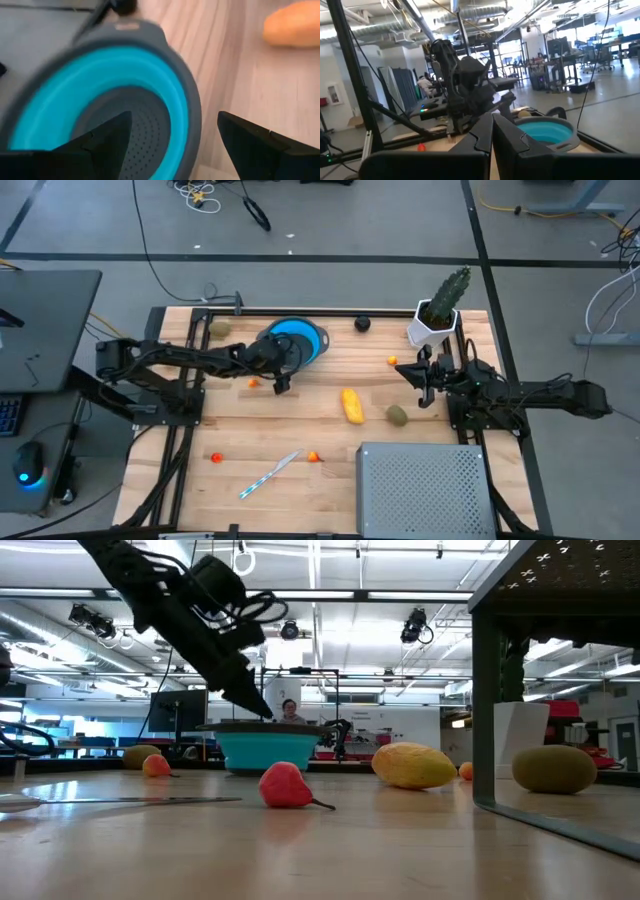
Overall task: Pick & Place Fruit
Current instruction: Put the blue strainer bowl on the shelf
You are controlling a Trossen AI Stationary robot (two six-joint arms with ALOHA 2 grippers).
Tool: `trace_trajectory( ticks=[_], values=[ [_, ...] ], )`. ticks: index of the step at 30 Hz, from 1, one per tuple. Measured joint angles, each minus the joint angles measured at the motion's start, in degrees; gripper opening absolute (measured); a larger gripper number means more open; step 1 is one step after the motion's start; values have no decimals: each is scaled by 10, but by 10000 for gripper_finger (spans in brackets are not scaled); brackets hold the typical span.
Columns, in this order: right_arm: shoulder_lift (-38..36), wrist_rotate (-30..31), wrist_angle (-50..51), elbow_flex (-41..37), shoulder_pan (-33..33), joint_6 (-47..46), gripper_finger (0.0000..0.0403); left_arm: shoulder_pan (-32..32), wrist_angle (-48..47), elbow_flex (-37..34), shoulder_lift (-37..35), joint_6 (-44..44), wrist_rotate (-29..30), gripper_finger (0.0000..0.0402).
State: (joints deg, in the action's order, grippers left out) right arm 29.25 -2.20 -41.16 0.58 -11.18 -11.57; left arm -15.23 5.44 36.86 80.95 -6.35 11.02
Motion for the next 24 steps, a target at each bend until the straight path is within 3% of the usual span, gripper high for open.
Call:
trace_trajectory(
  ticks=[3, 7, 12, 18, 24],
  values=[
    [32, -1, -29, 0, 0, -11, 19, -5, -11, 0, 22, 2, -11, 306],
    [68, -16, -65, 0, 0, -15, 19, -8, -13, 0, 45, -1, 42, 306],
    [109, -28, -97, 18, 10, -15, 19, -19, -10, 0, 66, 1, 44, 293],
    [177, -24, -89, 76, 53, 12, 19, -21, -7, 0, 83, -12, 49, 225],
    [254, -10, -67, 141, 83, 50, 19, -20, -4, 0, 83, -45, 62, 128]
  ],
)
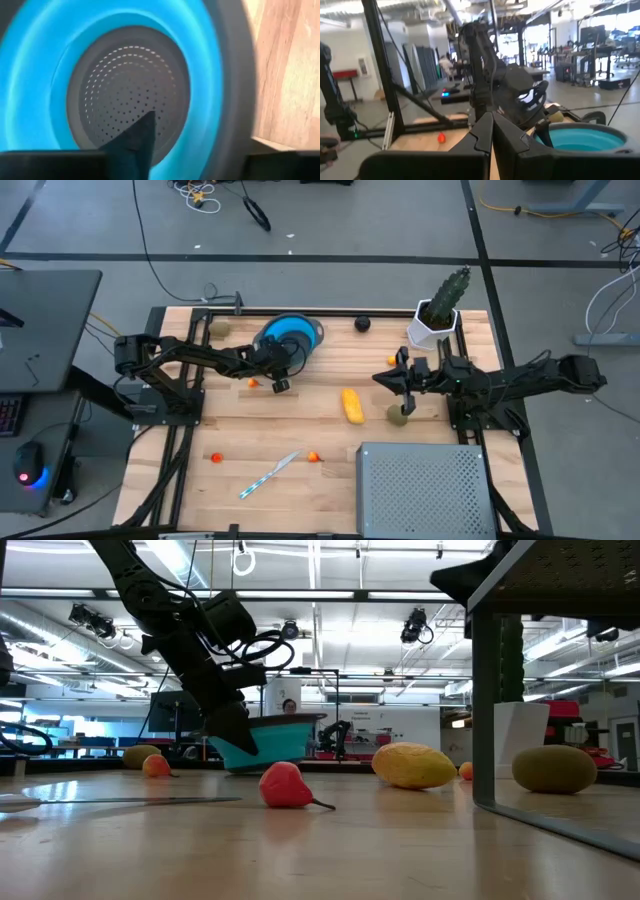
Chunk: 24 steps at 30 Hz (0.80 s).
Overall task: Pick & Place Fruit
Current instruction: Put the blue strainer bowl on the shelf
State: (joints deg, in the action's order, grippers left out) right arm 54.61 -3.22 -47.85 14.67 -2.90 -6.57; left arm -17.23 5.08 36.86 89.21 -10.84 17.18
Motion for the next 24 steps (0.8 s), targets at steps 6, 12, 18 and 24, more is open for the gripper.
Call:
trace_trajectory(
  ticks=[6, 12, 18, 24],
  values=[
    [61, 40, 162, 116, 23, 54, 19, 19, 1, 0, -1, -53, 7, 14],
    [113, 123, 382, 259, 45, 89, 19, 64, -1, 0, -1, -123, -1, 9],
    [159, 128, 502, 362, 65, 112, 24, 115, 7, 0, -1, -216, -7, 9],
    [235, 178, 535, 421, 72, 120, 81, 147, 26, 0, -1, -284, -19, 7]
  ],
)
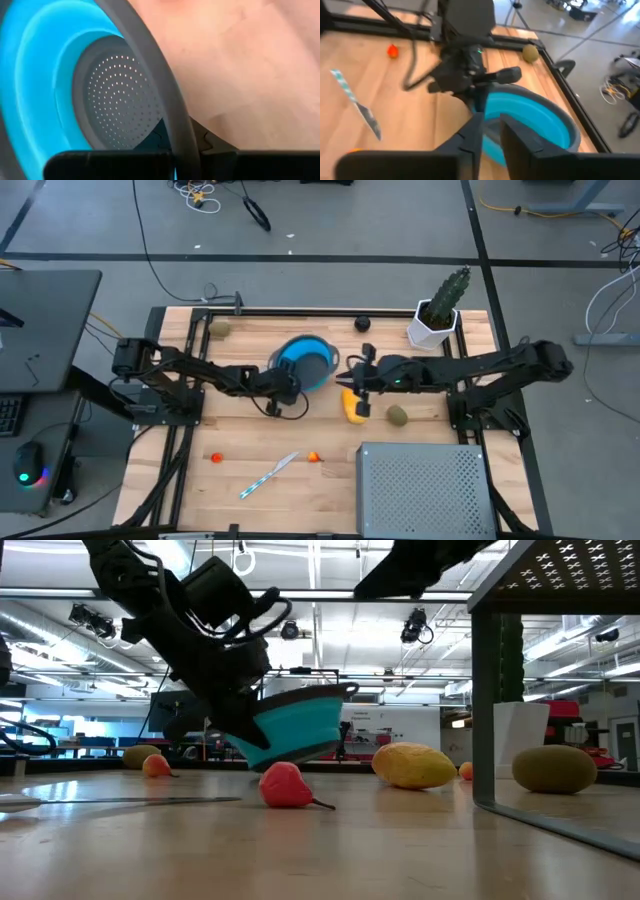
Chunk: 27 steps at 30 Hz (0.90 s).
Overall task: Pick & Place Fruit
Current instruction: Put the blue strainer bowl on the shelf
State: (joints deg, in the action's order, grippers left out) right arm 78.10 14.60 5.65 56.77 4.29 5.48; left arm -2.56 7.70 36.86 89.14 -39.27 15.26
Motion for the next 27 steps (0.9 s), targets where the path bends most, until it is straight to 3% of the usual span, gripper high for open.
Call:
trace_trajectory(
  ticks=[6, 13, 20, 27],
  values=[
    [102, 19, 41, 60, 0, 2, 137, 11, -1, 0, 0, -29, 7, 10],
    [204, 19, 139, 164, -2, 2, 150, 15, -5, 0, 0, -35, 20, 11],
    [261, -8, 200, 225, -11, 15, 156, 28, -4, 0, 0, -44, 21, 6],
    [291, -28, 199, 231, -29, 17, 181, 36, 1, 1, 0, -52, 22, 10]
  ],
)
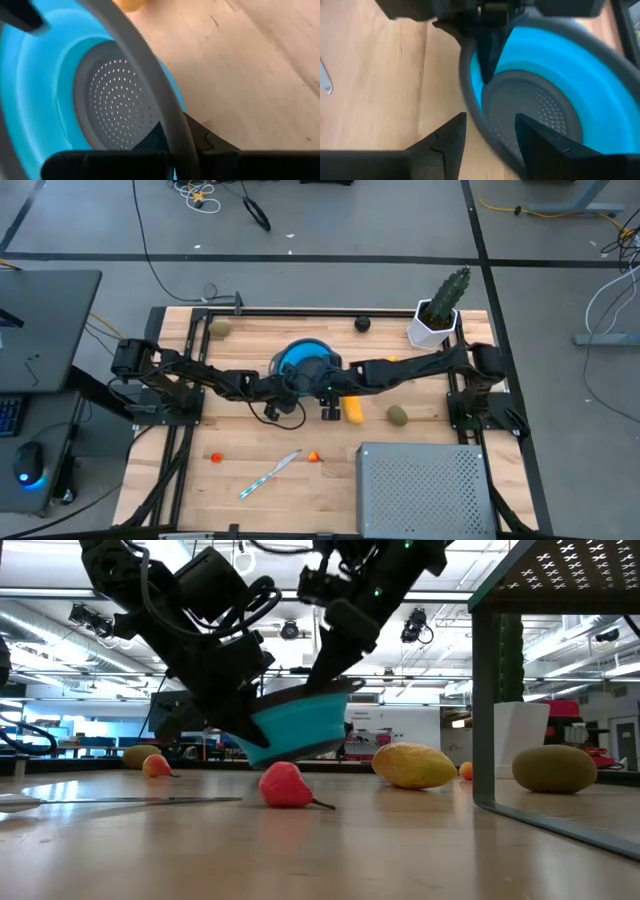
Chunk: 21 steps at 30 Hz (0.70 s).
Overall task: Pick & Place Fruit
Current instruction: Put the blue strainer bowl on the shelf
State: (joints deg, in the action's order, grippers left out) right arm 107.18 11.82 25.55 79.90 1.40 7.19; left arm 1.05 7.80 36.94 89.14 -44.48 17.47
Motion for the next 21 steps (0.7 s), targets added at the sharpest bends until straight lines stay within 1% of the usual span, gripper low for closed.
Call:
trace_trajectory(
  ticks=[4, 9, 14, 18, 21],
  values=[
    [12, 0, 4, 0, -3, 2, 184, 2, 8, 0, 0, -12, -2, 6],
    [21, -1, 1, 0, -3, 6, 184, 13, 24, -1, 0, -24, -1, 15],
    [32, -3, 3, 1, -2, 3, 181, 23, 38, -1, 1, -35, 18, 7],
    [38, -3, 7, 1, -3, 2, 163, 24, 42, -1, 1, -40, 21, 15],
    [43, -1, 11, 0, -3, 1, 141, 24, 47, -1, 1, -42, 22, 23]
  ],
)
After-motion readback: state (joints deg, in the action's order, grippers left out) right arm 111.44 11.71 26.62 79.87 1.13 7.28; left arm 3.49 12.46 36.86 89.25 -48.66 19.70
